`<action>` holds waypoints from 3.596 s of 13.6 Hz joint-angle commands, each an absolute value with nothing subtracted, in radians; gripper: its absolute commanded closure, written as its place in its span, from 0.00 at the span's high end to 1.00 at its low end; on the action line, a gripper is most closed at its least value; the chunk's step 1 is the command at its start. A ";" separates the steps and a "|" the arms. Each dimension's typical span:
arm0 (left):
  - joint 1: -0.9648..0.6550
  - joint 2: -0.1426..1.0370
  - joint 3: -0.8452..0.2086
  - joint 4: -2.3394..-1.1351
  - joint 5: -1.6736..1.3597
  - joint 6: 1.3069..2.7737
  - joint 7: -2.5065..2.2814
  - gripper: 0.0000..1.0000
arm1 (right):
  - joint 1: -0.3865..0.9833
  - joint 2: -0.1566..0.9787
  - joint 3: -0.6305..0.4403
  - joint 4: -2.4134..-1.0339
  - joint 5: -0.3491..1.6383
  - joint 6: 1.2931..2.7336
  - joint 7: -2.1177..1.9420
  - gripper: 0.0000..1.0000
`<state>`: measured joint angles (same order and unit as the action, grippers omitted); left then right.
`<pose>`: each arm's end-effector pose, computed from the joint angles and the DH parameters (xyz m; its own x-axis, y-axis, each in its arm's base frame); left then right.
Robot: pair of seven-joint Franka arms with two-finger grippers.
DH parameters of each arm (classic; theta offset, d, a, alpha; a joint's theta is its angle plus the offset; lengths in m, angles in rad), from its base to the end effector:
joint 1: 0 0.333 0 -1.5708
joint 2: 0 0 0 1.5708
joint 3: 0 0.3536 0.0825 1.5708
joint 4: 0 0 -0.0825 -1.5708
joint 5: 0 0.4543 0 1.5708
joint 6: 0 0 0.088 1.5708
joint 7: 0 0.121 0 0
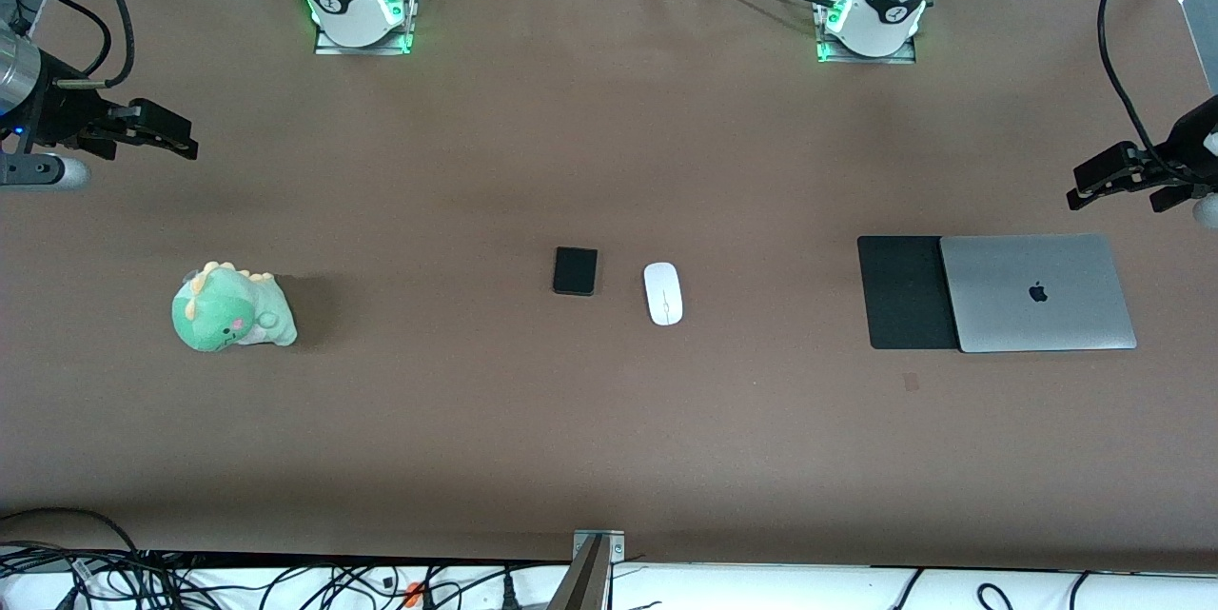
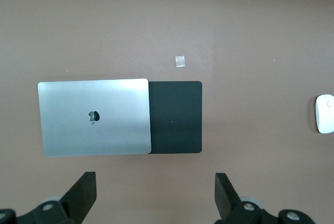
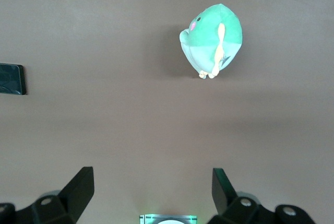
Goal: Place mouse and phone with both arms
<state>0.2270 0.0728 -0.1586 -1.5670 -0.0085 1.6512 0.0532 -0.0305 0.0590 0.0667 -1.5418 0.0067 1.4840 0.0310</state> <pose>0.6543 0.0473 0.6112 0.9998 0.0164 0.0133 0.0162 -0.9997 0.0193 0.6326 0.0226 0.6196 0.9932 0.0059 -0.1167 0.0051 -1.0000 -0.0070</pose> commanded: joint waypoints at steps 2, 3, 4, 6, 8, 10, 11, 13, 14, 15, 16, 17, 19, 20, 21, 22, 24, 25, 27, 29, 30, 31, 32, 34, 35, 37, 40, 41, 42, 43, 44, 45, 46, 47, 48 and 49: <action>0.235 0.078 -0.166 -1.552 0.003 1.646 0.072 1.00 | -0.031 0.060 0.067 -1.534 0.025 1.479 0.029 1.00; 0.235 0.078 -0.164 -1.552 0.003 1.646 0.069 1.00 | -0.031 0.063 0.067 -1.534 0.025 1.479 0.029 1.00; 0.235 0.078 -0.164 -1.552 0.003 1.646 0.066 1.00 | -0.031 0.063 0.067 -1.534 0.026 1.480 0.029 1.00; 0.235 0.080 -0.164 -1.551 0.003 1.647 0.063 1.00 | -0.031 0.063 0.067 -1.534 0.025 1.480 0.029 1.00; 0.235 0.080 -0.164 -1.551 0.003 1.647 0.063 1.00 | -0.031 0.063 0.067 -1.532 0.025 1.479 0.029 1.00; 0.235 0.080 -0.164 -1.551 0.003 1.649 0.063 1.00 | -0.031 0.063 0.066 -1.532 0.026 1.480 0.029 1.00; 0.235 0.080 -0.164 -1.549 0.003 1.651 0.063 1.00 | -0.032 0.063 0.066 -1.534 0.026 1.480 0.029 1.00; 0.233 0.080 -0.164 -1.549 0.003 1.657 0.061 1.00 | -0.032 0.063 0.066 -1.532 0.026 1.480 0.029 1.00; 0.230 0.098 -0.161 -1.548 0.003 1.666 0.060 1.00 | -0.032 0.063 0.066 -1.534 0.026 1.480 0.029 1.00; 0.233 0.116 -0.161 -1.543 0.005 1.683 0.060 1.00 | -0.032 0.064 0.066 -1.534 0.026 1.480 0.029 1.00; 0.226 0.124 -0.160 -1.539 0.005 1.703 0.058 1.00 | -0.032 0.064 0.066 -1.534 0.026 1.480 0.029 1.00; 0.230 0.129 -0.161 -1.520 0.003 1.704 0.061 1.00 | -0.032 0.063 0.066 -1.534 0.026 1.480 0.029 1.00; 0.230 0.140 -0.160 -1.508 0.008 1.712 0.065 1.00 | -0.032 0.064 0.066 -1.532 0.026 1.480 0.029 1.00; 0.226 0.141 -0.166 -1.506 0.012 1.709 0.061 1.00 | -0.032 0.064 0.066 -1.534 0.026 1.480 0.029 1.00; 0.225 0.140 -0.169 -1.506 0.012 1.703 0.060 1.00 | -0.032 0.063 0.066 -1.534 0.026 1.480 0.029 1.00; 0.230 0.141 -0.169 -1.512 -0.003 1.695 0.052 1.00 | -0.034 0.064 0.064 -1.534 0.026 1.480 0.029 1.00; 0.229 0.140 -0.172 -1.508 -0.015 1.639 -0.013 1.00 | -0.037 0.064 0.061 -1.534 0.026 1.480 0.029 1.00; 0.227 0.146 -0.170 -1.509 -0.038 1.632 -0.032 1.00 | -0.038 0.064 0.061 -1.534 0.026 1.480 0.029 1.00; 0.229 0.140 -0.170 -1.508 -0.043 1.605 -0.035 1.00 | -0.038 0.072 0.061 -1.532 0.026 1.480 0.029 1.00; 0.229 0.137 -0.172 -1.502 -0.046 1.598 -0.035 1.00 | -0.038 0.072 0.060 -1.534 0.026 1.480 0.029 1.00; 0.229 0.137 -0.170 -1.502 -0.058 1.595 -0.035 1.00 | -0.038 0.072 0.060 -1.532 0.026 1.480 0.029 1.00; 0.232 0.137 -0.170 -1.502 -0.083 1.594 -0.035 1.00 | -0.038 0.072 0.060 -1.534 0.026 1.480 0.029 1.00; 0.235 0.137 -0.169 -1.503 -0.106 1.589 -0.035 1.00 | -0.038 0.072 0.060 -1.534 0.026 1.480 0.029 1.00; 0.232 0.137 -0.170 -1.508 -0.107 1.585 -0.044 1.00 | -0.040 0.072 0.058 -1.534 0.026 1.480 0.029 1.00; 0.229 0.144 -0.172 -1.509 -0.109 1.588 -0.048 1.00 | -0.040 0.072 0.058 -1.532 0.026 1.480 0.029 1.00; 0.215 0.170 -0.176 -1.517 -0.129 1.594 -0.069 1.00 | -0.037 0.072 0.058 -1.532 0.026 1.480 0.029 1.00; 0.174 0.241 -0.228 -1.519 -0.173 1.661 -0.177 1.00 | -0.035 0.072 0.060 -1.532 0.026 1.482 0.029 1.00; 0.149 0.271 -0.241 -1.520 -0.172 1.702 -0.237 1.00 | -0.037 0.072 0.060 -1.532 0.026 1.480 0.029 1.00; 0.102 0.306 -0.247 -1.520 -0.166 1.744 -0.292 1.00 | -0.035 0.072 0.060 -1.532 0.026 1.482 0.029 1.00; 0.056 0.343 -0.245 -1.520 -0.161 1.785 -0.345 1.00 | -0.037 0.072 0.060 -1.532 0.026 1.482 0.029 1.00; 0.014 0.377 -0.245 -1.520 -0.158 1.845 -0.398 1.00 | -0.038 0.072 0.058 -1.532 0.026 1.482 0.029 1.00; -0.032 0.414 -0.244 -1.519 -0.158 1.905 -0.447 1.00 | -0.040 0.072 0.058 -1.532 0.026 1.482 0.028 1.00; -0.076 0.442 -0.242 -1.519 -0.158 1.955 -0.495 1.00 | -0.041 0.074 0.058 -1.532 0.026 1.482 0.026 1.00; -0.118 0.472 -0.241 -1.519 -0.146 1.997 -0.538 1.00 | -0.041 0.078 0.058 -1.532 0.026 1.482 0.026 1.00; -0.164 0.506 -0.242 -1.516 -0.097 2.026 -0.595 1.00 | -0.041 0.078 0.058 -1.532 0.026 1.483 0.026 1.00; -0.214 0.538 -0.242 -1.513 -0.051 2.052 -0.660 1.00 | -0.041 0.078 0.058 -1.534 0.026 1.483 0.026 1.00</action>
<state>-0.1397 0.4862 -0.2524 -1.5420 -0.1217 2.0204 -0.5612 -0.0360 0.0736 0.0595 -1.5421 0.0069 1.4850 0.0311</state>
